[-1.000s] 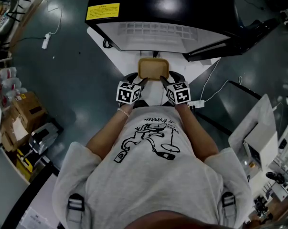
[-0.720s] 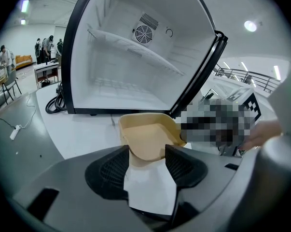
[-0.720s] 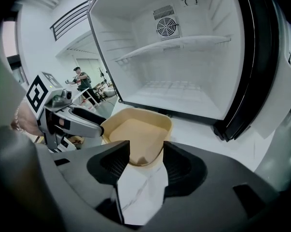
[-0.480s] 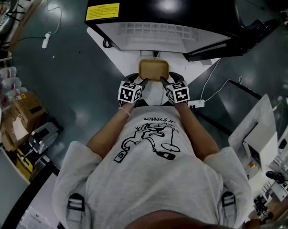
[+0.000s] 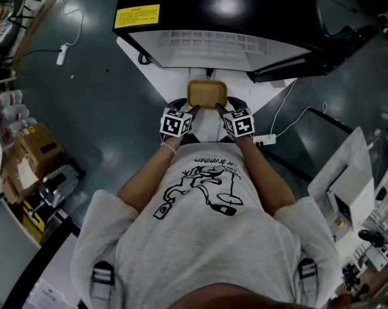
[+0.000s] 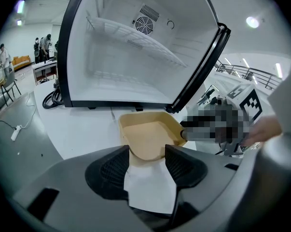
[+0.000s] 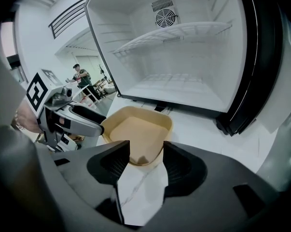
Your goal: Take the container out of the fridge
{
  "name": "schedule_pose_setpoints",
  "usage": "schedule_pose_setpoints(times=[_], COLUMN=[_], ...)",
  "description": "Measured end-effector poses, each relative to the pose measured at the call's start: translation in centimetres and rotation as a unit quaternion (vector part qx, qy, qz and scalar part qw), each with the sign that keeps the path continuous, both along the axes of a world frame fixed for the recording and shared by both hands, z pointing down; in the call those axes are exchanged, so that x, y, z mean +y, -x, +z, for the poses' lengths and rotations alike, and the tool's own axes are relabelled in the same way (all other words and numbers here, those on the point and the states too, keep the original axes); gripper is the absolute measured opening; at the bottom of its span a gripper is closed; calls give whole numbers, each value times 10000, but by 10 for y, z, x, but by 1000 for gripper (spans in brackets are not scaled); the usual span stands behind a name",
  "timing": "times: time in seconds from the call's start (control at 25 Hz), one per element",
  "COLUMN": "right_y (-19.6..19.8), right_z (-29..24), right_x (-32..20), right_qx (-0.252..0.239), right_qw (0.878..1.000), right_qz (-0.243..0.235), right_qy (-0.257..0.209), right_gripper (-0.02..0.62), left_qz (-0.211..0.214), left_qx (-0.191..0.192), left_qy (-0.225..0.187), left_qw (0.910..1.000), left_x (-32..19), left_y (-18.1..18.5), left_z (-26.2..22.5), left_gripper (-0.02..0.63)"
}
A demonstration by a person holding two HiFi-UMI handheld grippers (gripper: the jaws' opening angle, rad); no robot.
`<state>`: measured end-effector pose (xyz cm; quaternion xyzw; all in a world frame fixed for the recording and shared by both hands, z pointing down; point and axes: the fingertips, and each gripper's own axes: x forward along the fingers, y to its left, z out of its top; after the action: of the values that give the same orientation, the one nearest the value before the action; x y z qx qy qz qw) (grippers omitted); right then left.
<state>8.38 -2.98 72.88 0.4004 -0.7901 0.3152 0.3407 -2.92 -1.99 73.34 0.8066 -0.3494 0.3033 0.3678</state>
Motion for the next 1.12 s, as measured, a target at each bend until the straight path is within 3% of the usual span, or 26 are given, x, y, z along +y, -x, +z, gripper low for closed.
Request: schedule_pose_setpoints(times=[1.12], right_y=[0], right_z=[18], right_x=[4], right_qx=[89], right_qw=[9999], right_qz=[-31], right_qy=[127], right_gripper=[222], left_qz=[38], left_qx=[-143], left_qy=[137], left_qw=[9998], left_x=[5], left_y=[0], left_z=[17], left_gripper=[242])
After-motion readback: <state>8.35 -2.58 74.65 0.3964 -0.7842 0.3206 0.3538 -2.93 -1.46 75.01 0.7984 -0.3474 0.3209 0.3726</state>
